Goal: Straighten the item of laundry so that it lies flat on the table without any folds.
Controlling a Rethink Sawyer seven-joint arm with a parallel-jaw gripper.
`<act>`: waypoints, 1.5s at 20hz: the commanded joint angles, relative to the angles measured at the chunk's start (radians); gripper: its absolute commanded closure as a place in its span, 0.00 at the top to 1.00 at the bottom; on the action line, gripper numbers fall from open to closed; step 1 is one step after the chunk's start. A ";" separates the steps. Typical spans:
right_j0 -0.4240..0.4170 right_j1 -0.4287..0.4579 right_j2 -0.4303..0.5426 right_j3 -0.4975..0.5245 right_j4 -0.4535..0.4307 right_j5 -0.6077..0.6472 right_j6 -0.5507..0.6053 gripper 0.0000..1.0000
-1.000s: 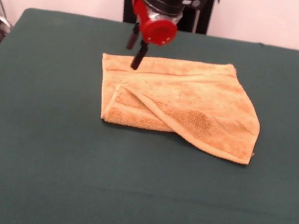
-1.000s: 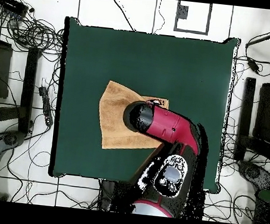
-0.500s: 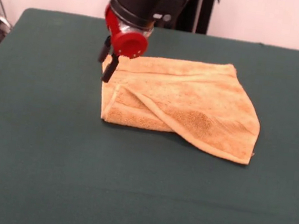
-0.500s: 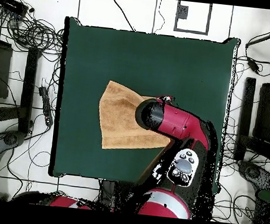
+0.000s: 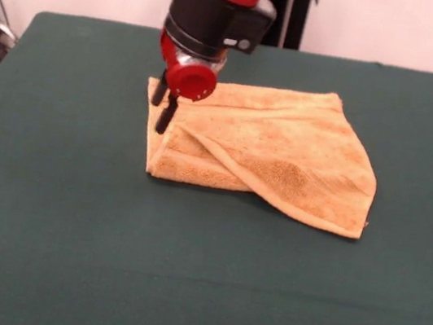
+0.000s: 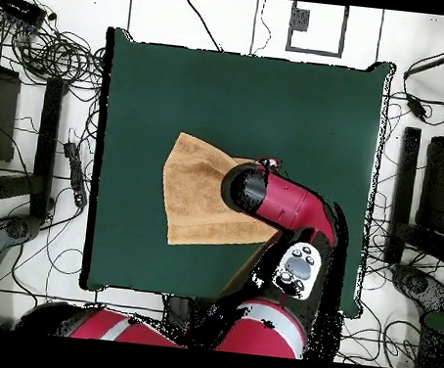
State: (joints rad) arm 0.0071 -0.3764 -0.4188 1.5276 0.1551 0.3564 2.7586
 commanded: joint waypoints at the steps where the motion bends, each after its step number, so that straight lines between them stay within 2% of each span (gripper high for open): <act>1: 0.105 0.069 0.105 0.127 0.170 0.066 0.318 1.00; 6: 0.160 0.095 0.076 0.130 0.237 0.054 0.322 1.00; 11: 0.172 0.120 0.088 0.136 0.295 -0.004 0.296 1.00; 16: 0.080 0.157 0.106 0.079 0.177 -0.106 0.065 1.00; 21: 0.036 0.088 0.052 0.049 0.074 -0.007 -0.055 1.00; 26: 0.035 0.073 0.076 0.057 0.062 0.005 0.010 1.00; 30: 0.018 0.121 0.162 0.109 0.120 -0.099 0.118 1.00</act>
State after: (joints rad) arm 0.0173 -0.2871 -0.4241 1.5863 0.2375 0.3200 2.7603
